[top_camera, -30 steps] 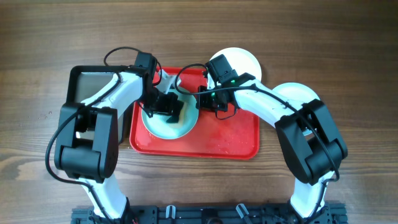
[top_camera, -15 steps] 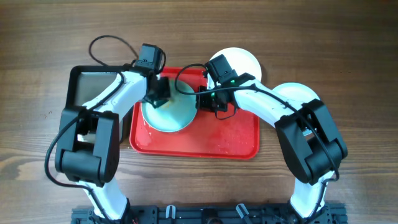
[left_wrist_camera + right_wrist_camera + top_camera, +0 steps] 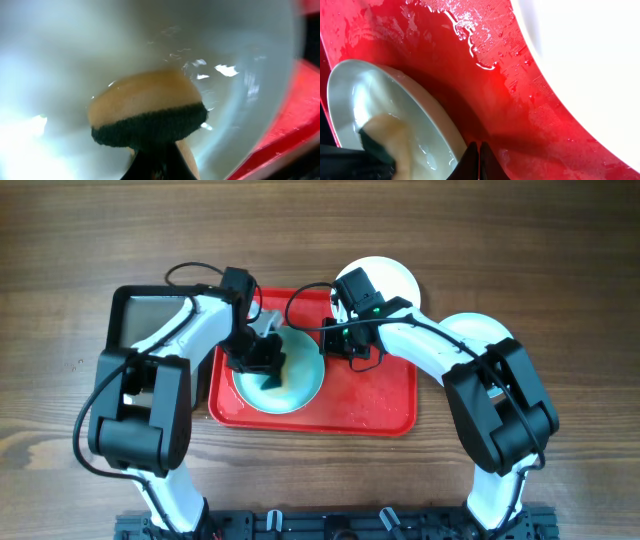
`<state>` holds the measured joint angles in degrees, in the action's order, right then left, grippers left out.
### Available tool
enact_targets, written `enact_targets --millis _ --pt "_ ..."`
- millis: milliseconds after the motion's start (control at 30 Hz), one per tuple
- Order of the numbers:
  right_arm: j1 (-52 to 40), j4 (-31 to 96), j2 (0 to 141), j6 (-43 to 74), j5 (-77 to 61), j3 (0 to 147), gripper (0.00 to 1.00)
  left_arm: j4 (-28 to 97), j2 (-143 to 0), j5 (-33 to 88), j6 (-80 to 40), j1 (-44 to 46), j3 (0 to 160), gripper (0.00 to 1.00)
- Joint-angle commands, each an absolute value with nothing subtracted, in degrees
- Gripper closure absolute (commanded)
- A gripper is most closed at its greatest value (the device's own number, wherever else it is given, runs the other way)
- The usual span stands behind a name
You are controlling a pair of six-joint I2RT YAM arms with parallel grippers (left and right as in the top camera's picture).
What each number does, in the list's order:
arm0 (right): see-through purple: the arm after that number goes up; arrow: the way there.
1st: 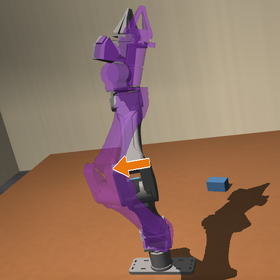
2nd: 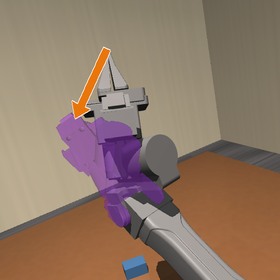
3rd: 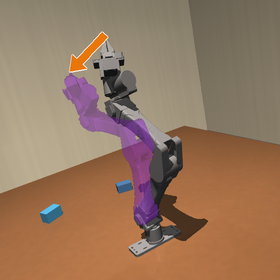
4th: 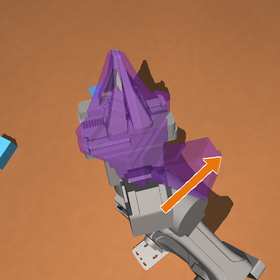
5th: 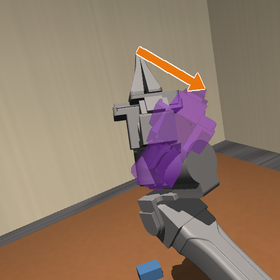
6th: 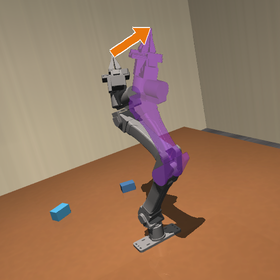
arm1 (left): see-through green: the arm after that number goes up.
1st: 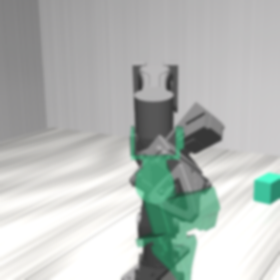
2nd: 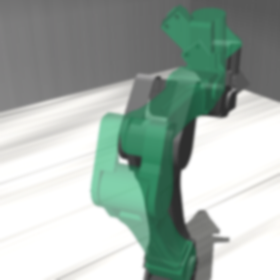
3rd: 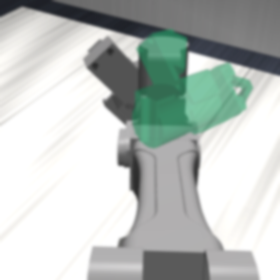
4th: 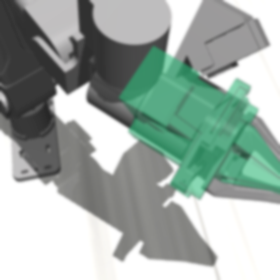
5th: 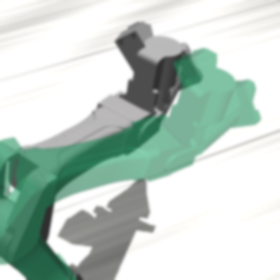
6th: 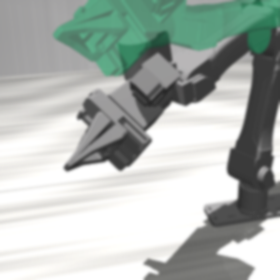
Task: Clean dirty plates on tray and stack at the side
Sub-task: 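Keep scrubbing the blue plate with the left-gripper sponge in circles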
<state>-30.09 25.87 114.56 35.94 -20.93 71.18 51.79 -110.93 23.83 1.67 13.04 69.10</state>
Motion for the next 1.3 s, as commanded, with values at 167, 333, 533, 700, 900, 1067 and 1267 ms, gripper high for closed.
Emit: enact_targets --millis 167,333,533,700,900,1067,1267 --pt "-30.24 26.2 115.52 34.87 -22.24 70.76 0.96 43.33 -112.49 26.89 -3.18 14.26 68.14 0.96" --pt "-30.24 26.11 115.5 32.1 -24.67 71.13 0.82 40.64 -112.49 26.04 -5.1 14.26 68.14 0.96" --pt "-30.24 26.41 114.32 28.12 -25.43 71.64 0.72 39.81 -112.49 19.97 -9.72 14.26 68.14 0.96" --pt "-30.52 25.67 112.46 23.81 -25.26 71.64 0.72 39.77 -112.49 19.81 -9.67 14.26 68.14 0.96" --pt "-30.28 25.69 111.2 22.31 -25.06 71.64 0.73 39.79 -112.49 19.81 -9.67 14.26 68.14 0.96" --pt "-29.58 26.85 107.66 21.02 -24.43 71.64 0.72 39.81 -112.49 19.81 -9.69 14.26 68.14 0.96" --pt "-30.87 28.14 109.73 28.91 -18.15 71.59 0.81 39.81 -112.49 19.81 -9.69 14.26 68.14 0.96"
